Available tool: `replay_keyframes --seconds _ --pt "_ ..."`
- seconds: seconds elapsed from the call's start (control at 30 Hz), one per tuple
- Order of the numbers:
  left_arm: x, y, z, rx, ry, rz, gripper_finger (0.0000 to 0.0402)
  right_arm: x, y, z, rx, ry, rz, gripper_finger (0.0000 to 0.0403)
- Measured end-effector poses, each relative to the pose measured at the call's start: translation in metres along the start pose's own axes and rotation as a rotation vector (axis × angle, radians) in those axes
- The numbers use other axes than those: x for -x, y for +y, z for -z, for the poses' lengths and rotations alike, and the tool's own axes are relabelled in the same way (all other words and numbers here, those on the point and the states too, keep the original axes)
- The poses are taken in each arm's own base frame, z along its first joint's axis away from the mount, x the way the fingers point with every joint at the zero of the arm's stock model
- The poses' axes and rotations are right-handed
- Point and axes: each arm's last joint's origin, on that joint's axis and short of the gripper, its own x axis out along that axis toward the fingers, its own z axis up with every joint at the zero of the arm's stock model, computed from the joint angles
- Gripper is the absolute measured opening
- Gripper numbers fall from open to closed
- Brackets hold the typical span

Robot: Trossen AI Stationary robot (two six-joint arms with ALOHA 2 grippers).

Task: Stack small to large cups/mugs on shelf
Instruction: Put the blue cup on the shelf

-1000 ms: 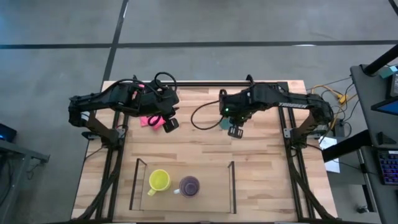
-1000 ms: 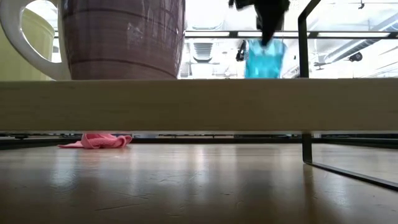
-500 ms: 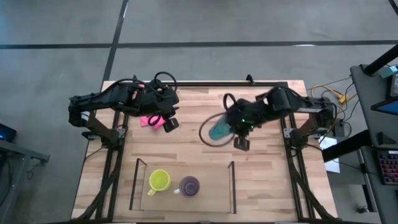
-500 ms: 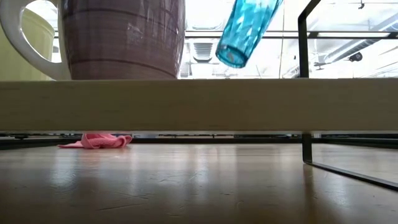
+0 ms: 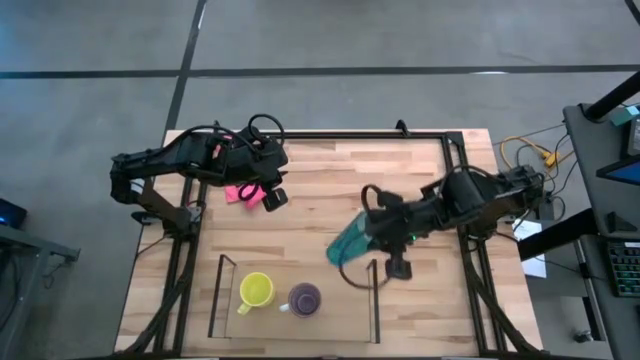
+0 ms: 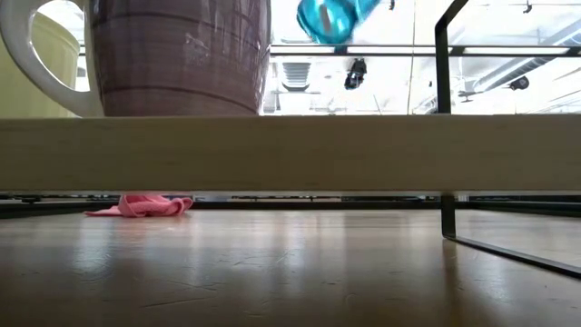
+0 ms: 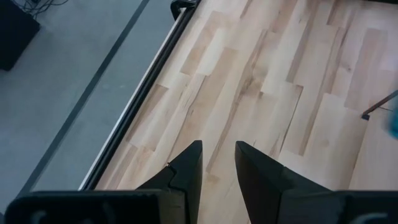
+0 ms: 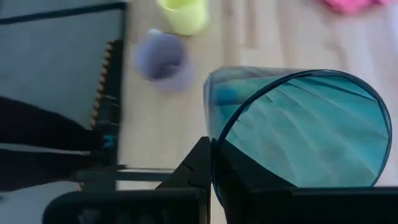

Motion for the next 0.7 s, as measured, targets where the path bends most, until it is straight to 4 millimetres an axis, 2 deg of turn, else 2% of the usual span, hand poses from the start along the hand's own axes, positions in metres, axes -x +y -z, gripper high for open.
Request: replay_keyframes --seconds 0.17,0.37,0.53,0.7 --pt "0.000 0.000 0.000 0.001 0.001 0.002 0.0082 -0.006 0.020 0.004 0.050 -0.032 -0.059 0.0009" --pt "0.000 0.000 0.000 0.005 0.001 0.003 0.0082 -0.022 0.038 0.018 0.159 0.015 -0.076 0.0009" --pt "-0.002 -0.001 -0.001 0.011 0.000 0.003 0.0082 -0.036 0.042 0.027 0.222 0.061 -0.072 0.0009" --pt "-0.011 -0.008 -0.004 0.008 0.014 0.020 0.0082 -0.044 0.047 0.023 0.301 0.005 -0.133 0.0009"
